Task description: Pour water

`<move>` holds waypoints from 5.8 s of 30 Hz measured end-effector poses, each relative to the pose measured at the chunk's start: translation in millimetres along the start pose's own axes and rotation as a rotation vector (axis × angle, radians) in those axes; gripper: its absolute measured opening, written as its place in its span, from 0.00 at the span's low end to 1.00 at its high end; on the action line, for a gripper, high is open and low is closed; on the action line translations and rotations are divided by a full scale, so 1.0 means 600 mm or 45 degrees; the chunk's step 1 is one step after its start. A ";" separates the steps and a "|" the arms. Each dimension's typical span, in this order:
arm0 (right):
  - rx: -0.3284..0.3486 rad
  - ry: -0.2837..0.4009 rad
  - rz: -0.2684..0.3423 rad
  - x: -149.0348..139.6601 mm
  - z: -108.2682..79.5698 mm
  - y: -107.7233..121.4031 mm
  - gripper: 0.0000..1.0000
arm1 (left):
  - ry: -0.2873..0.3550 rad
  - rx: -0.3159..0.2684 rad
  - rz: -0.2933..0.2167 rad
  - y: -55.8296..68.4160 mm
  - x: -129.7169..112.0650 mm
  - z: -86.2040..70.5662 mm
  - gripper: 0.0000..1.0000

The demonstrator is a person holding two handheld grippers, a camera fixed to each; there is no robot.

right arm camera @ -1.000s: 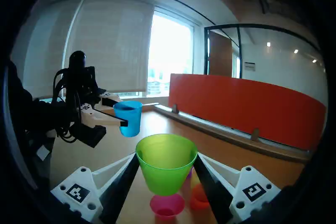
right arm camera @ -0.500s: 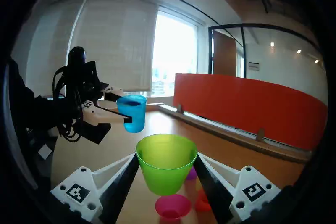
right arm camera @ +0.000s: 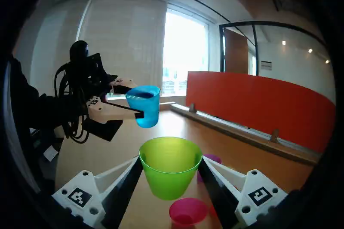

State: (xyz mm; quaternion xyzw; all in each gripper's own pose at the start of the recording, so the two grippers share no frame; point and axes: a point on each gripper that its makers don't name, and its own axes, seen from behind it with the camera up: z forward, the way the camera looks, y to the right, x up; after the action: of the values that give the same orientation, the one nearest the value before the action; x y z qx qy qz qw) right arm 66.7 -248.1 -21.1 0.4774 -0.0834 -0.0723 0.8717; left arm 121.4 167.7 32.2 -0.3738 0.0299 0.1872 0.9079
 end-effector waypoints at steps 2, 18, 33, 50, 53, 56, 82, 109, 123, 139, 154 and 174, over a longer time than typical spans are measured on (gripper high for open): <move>0.007 -0.001 -0.001 -0.001 0.003 -0.004 0.91 | 0.000 -0.001 0.020 0.000 0.001 0.000 0.82; 0.067 -0.006 -0.004 -0.005 0.025 -0.035 0.91 | 0.006 -0.008 0.169 0.008 0.016 -0.002 0.82; 0.108 -0.012 -0.002 -0.011 0.041 -0.055 0.90 | 0.014 -0.003 0.287 0.008 0.027 -0.008 0.82; 0.146 -0.016 -0.010 -0.013 0.048 -0.078 0.91 | 0.024 -0.001 0.416 0.015 0.042 -0.016 0.82; 0.152 -0.016 -0.010 -0.013 0.049 -0.081 0.91 | 0.026 -0.002 0.427 0.015 0.044 -0.016 0.82; 0.156 -0.016 -0.013 -0.013 0.051 -0.084 0.90 | 0.028 -0.003 0.441 0.016 0.045 -0.016 0.82; 0.179 -0.018 -0.041 -0.009 0.052 -0.093 0.91 | 0.029 0.002 0.578 0.023 0.059 -0.010 0.82; 0.201 0.003 -0.035 -0.002 0.059 -0.109 0.90 | 0.023 -0.001 0.672 0.020 0.061 -0.006 0.82; 0.208 0.009 -0.036 0.002 0.066 -0.111 0.91 | 0.020 -0.004 0.723 0.021 0.061 -0.009 0.82; 0.208 0.014 -0.033 0.004 0.072 -0.113 0.91 | 0.025 -0.008 0.799 0.027 0.064 -0.009 0.82; 0.205 0.018 -0.034 0.007 0.074 -0.113 0.91 | 0.033 -0.014 0.851 0.030 0.073 -0.009 0.82; 0.207 0.028 -0.039 0.011 0.073 -0.114 0.91 | 0.030 -0.016 0.923 0.032 0.080 -0.005 0.82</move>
State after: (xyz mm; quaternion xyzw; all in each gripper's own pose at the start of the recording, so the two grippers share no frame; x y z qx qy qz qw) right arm 60.3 -322.1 -55.0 0.5488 -0.0723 -0.0733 0.8296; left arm 159.5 193.1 7.9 -0.3467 0.1699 0.4928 0.7798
